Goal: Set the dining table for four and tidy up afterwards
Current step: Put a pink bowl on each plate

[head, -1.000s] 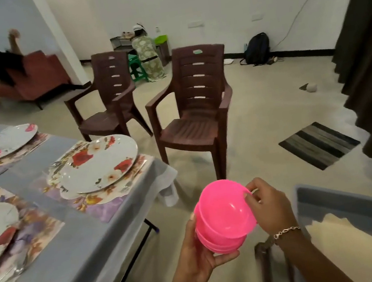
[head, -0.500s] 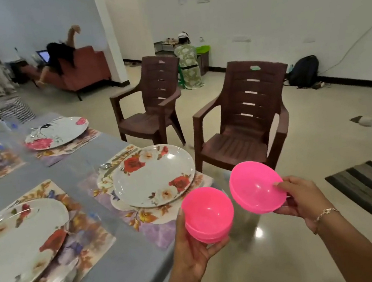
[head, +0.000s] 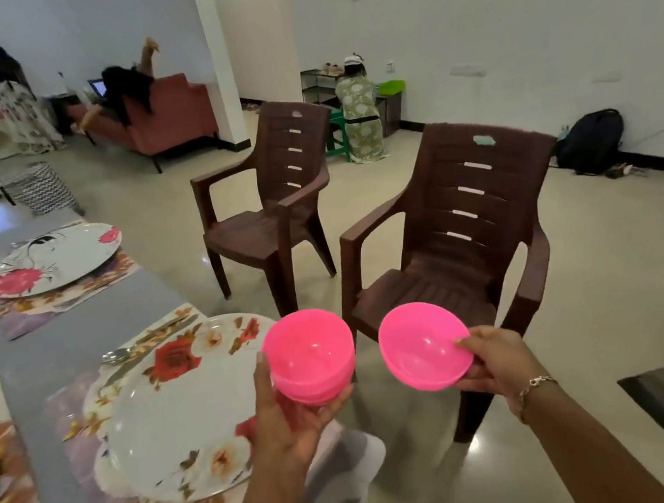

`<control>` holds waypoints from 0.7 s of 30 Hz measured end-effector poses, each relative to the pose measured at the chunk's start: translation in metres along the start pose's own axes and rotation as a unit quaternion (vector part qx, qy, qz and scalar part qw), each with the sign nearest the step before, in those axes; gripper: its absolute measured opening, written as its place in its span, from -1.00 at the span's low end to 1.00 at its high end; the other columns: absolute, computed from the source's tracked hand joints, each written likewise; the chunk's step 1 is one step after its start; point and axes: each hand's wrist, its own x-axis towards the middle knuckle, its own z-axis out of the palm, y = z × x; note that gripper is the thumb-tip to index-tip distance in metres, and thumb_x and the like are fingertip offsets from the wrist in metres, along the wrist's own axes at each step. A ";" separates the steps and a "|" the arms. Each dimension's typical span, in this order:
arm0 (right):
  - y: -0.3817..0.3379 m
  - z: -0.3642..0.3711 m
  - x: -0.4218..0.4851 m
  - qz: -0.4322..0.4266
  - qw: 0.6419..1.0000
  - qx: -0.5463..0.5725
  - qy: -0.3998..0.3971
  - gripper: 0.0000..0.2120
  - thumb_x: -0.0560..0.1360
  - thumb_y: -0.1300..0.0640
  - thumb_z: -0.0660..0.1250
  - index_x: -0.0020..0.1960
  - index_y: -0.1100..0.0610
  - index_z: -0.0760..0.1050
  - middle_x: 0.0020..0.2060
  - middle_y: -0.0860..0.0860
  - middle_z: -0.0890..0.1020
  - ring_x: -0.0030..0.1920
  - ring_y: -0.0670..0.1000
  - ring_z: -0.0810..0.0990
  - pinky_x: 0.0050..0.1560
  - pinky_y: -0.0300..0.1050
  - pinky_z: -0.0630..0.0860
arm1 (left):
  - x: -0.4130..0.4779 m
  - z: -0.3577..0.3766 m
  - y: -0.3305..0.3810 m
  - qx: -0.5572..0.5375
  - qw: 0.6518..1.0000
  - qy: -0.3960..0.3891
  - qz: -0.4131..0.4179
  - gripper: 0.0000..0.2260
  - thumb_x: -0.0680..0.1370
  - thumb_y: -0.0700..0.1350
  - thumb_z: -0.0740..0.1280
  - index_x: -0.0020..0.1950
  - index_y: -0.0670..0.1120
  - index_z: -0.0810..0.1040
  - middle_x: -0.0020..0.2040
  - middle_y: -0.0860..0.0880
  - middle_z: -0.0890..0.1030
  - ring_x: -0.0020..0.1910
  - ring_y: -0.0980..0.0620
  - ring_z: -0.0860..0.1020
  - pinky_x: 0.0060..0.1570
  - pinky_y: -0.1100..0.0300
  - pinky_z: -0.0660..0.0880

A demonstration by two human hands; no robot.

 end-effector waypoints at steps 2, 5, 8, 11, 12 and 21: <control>-0.013 -0.005 0.028 0.000 1.000 -0.017 -0.016 -0.93 0.53 0.33 0.22 -0.08 0.28 0.47 -0.50 0.07 0.44 -0.64 -0.10 0.46 -0.49 -0.10 0.58 | 0.017 0.017 -0.001 -0.006 1.000 0.013 0.021 0.13 -0.16 0.18 0.64 0.37 -0.06 0.38 0.26 -0.26 0.50 0.17 -0.33 0.51 -0.19 -0.23 0.56; -0.038 -0.007 0.081 -0.010 0.998 -0.040 -0.038 -0.93 0.53 0.34 0.22 -0.04 0.31 0.47 -0.50 0.07 0.41 -0.66 -0.12 0.43 -0.55 -0.15 0.55 | 0.050 0.037 -0.003 -0.015 0.997 0.052 0.055 0.13 -0.20 0.17 0.64 0.34 -0.05 0.41 0.23 -0.25 0.50 0.16 -0.31 0.50 -0.24 -0.21 0.57; -0.057 0.010 0.125 -0.006 0.996 -0.028 -0.083 -0.91 0.54 0.37 0.19 -0.11 0.29 0.44 -0.39 0.12 0.43 -0.66 -0.16 0.46 -0.60 -0.21 0.51 | 0.072 0.046 0.005 -0.036 0.993 0.079 0.077 0.15 -0.19 0.16 0.64 0.37 -0.05 0.38 0.27 -0.25 0.47 0.20 -0.32 0.48 -0.24 -0.22 0.56; -0.069 0.039 0.166 -0.001 0.989 -0.048 -0.140 -0.91 0.54 0.36 0.18 -0.08 0.28 0.45 -0.32 0.13 0.48 -0.61 -0.12 0.52 -0.56 -0.20 0.54 | 0.095 0.050 0.021 -0.065 0.985 0.111 0.114 -0.01 0.01 0.20 0.59 0.37 -0.07 0.39 0.28 -0.26 0.47 0.19 -0.32 0.48 -0.27 -0.23 0.57; -0.072 0.050 0.181 -0.003 0.986 -0.062 -0.153 -0.92 0.53 0.36 0.20 -0.03 0.29 0.46 -0.29 0.14 0.51 -0.56 -0.09 0.55 -0.54 -0.19 0.55 | 0.104 0.051 0.028 -0.071 0.983 0.113 0.129 -0.13 0.14 0.22 0.51 0.37 -0.07 0.38 0.29 -0.26 0.46 0.20 -0.32 0.47 -0.26 -0.24 0.58; -0.102 0.178 0.267 0.002 0.937 -0.174 -0.303 -0.93 0.51 0.36 0.23 -0.06 0.25 0.47 -0.15 0.20 0.52 -0.31 0.13 0.54 -0.44 -0.11 0.58 | 0.154 0.048 0.101 -0.131 0.941 0.171 0.262 -0.33 0.32 0.22 0.29 0.34 -0.10 0.39 0.19 -0.25 0.51 0.09 -0.30 0.53 -0.20 -0.28 0.55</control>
